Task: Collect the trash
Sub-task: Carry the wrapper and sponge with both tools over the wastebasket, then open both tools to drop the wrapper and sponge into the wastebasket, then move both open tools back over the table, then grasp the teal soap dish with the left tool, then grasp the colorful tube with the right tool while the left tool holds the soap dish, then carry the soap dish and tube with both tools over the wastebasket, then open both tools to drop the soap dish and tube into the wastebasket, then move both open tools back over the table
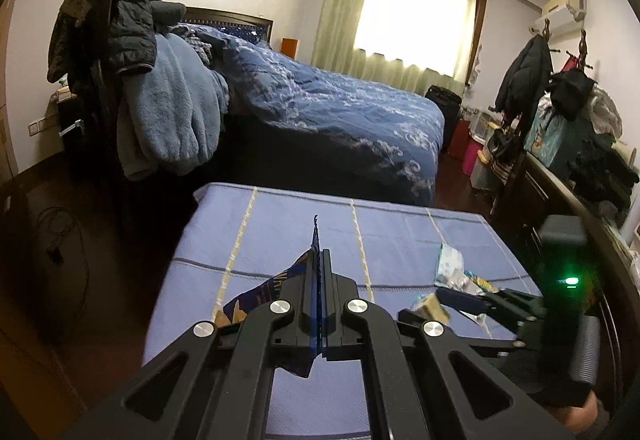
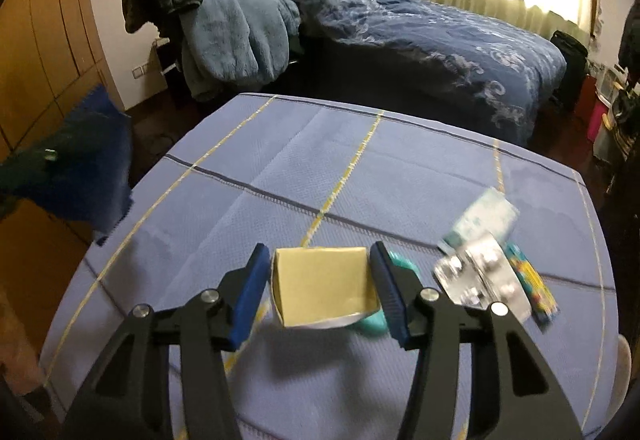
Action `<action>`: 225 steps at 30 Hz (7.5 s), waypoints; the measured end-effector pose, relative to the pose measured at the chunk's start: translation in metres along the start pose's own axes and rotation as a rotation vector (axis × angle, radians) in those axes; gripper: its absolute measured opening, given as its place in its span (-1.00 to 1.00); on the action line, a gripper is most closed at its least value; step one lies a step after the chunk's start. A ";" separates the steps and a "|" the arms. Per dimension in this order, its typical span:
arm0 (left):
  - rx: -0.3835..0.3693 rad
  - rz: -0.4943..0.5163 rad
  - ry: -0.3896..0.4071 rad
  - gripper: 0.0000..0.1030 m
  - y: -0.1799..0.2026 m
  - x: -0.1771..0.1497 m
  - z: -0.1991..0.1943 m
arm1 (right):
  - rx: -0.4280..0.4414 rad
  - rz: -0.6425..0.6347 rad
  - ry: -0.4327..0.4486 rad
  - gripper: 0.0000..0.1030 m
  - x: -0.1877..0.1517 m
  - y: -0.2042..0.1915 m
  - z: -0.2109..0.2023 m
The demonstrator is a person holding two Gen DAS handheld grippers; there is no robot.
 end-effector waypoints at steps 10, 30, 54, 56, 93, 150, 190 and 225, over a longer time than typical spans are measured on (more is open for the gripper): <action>-0.023 0.092 -0.025 -0.97 0.061 -0.020 -0.006 | 0.022 0.130 0.021 0.03 -0.055 0.039 -0.050; -0.205 0.324 -0.087 -0.97 0.245 -0.053 0.006 | -0.104 0.384 0.149 0.03 -0.155 0.171 -0.151; -0.556 0.559 -0.198 -0.97 0.487 -0.074 0.064 | -0.379 0.725 0.212 0.03 -0.267 0.376 -0.205; -0.559 0.569 -0.206 -0.97 0.501 -0.076 0.072 | -0.393 0.733 0.197 0.03 -0.271 0.387 -0.196; 0.050 0.373 -0.175 0.93 0.276 -0.043 0.088 | -0.339 0.469 0.187 0.56 -0.213 0.276 -0.187; -0.023 0.187 -0.209 -0.18 0.096 -0.041 0.073 | -0.114 0.099 -0.078 -0.53 -0.030 0.159 0.017; -0.421 0.548 -0.175 -0.18 0.404 -0.071 0.035 | -0.298 0.583 0.264 -0.54 -0.227 0.327 -0.248; -0.447 0.553 -0.281 0.77 0.496 -0.093 0.107 | -0.379 0.768 0.184 -0.07 -0.281 0.413 -0.191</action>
Point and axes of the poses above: each gripper's, at about its wrist camera, not at the fingertips, and z roughly the way its jaws point, y to its right, x to its top, the point moved 5 cm from there along z, roughly the way its jaws point, and after that the axes turned 6 degrees about -y, right-handed, at the moved point
